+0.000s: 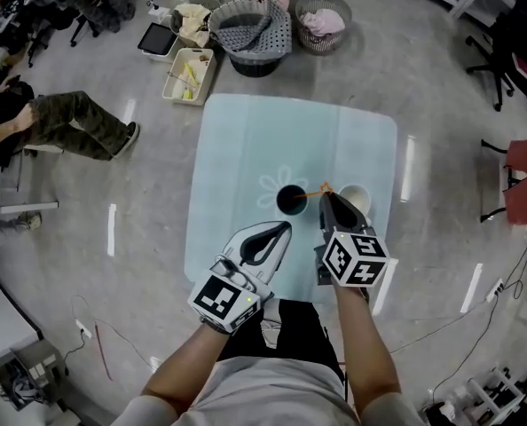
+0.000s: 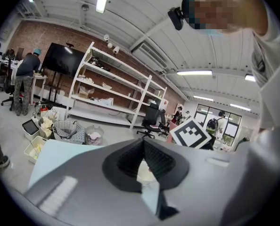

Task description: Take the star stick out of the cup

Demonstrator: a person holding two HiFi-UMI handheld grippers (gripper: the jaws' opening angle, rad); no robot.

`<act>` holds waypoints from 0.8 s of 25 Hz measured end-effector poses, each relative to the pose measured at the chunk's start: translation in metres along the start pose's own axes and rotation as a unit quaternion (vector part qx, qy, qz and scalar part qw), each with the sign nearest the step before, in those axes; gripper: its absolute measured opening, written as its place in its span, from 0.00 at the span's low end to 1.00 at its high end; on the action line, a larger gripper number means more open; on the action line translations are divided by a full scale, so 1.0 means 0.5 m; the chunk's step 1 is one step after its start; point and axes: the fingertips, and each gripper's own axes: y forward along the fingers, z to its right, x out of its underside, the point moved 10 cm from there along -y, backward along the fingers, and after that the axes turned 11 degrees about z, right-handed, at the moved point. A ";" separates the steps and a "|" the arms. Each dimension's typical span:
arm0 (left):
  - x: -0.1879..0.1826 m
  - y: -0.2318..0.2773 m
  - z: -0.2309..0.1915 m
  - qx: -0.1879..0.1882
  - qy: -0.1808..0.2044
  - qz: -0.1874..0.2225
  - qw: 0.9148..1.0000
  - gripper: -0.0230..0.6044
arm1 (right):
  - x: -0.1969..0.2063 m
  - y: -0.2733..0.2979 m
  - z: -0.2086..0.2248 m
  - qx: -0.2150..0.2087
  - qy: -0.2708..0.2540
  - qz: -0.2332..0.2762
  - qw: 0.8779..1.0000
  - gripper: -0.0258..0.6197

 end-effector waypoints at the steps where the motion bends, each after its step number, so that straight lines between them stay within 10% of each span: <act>1: -0.003 -0.002 0.001 0.001 0.001 0.002 1.000 0.04 | -0.006 -0.004 -0.002 0.001 -0.002 0.004 1.000 0.09; 20: -0.067 -0.077 0.039 0.035 0.017 0.023 0.999 0.04 | -0.095 -0.170 -0.076 0.030 -0.034 0.105 0.993 0.09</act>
